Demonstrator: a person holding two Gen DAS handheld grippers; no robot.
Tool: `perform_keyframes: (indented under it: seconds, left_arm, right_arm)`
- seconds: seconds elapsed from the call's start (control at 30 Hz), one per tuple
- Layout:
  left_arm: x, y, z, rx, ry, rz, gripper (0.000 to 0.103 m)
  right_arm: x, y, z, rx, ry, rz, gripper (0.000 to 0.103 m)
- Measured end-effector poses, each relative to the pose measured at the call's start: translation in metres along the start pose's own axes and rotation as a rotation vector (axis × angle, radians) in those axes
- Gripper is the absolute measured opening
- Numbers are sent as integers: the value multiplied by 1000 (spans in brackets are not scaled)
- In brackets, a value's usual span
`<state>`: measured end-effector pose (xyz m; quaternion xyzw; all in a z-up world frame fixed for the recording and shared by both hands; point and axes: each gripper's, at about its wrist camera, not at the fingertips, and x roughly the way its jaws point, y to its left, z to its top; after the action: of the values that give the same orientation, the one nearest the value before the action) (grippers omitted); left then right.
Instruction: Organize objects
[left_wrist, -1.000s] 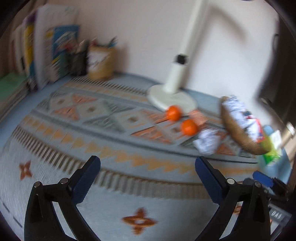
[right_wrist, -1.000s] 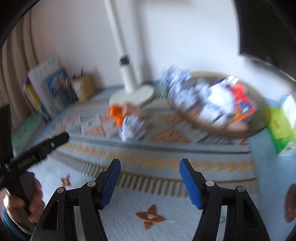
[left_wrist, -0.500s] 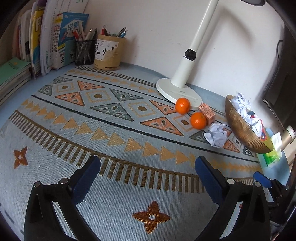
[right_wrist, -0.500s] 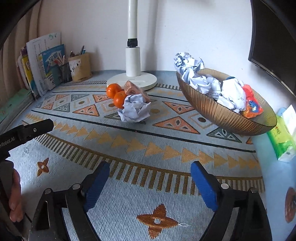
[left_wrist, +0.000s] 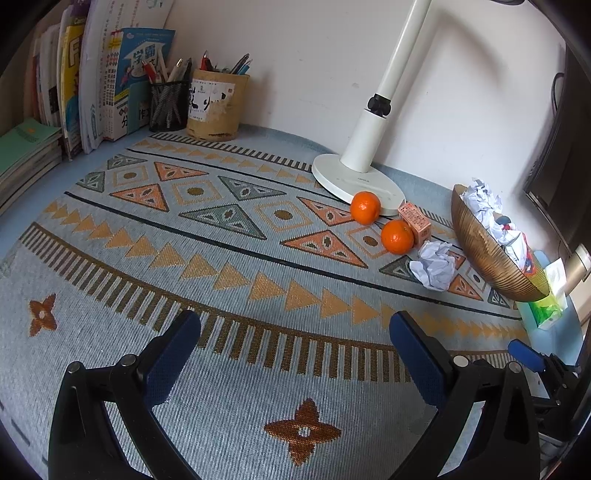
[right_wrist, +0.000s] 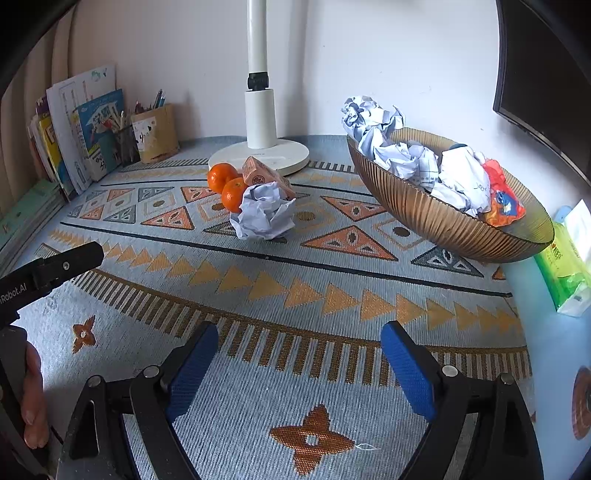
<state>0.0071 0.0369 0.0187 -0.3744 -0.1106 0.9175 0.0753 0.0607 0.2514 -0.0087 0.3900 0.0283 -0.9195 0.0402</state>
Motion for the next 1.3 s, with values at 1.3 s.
perform_keyframes:
  seconds: [1.3]
  left_arm:
    - [1,-3,0,11,8,15,102]
  right_arm:
    - [2,-1,1,-2,7,-12,89]
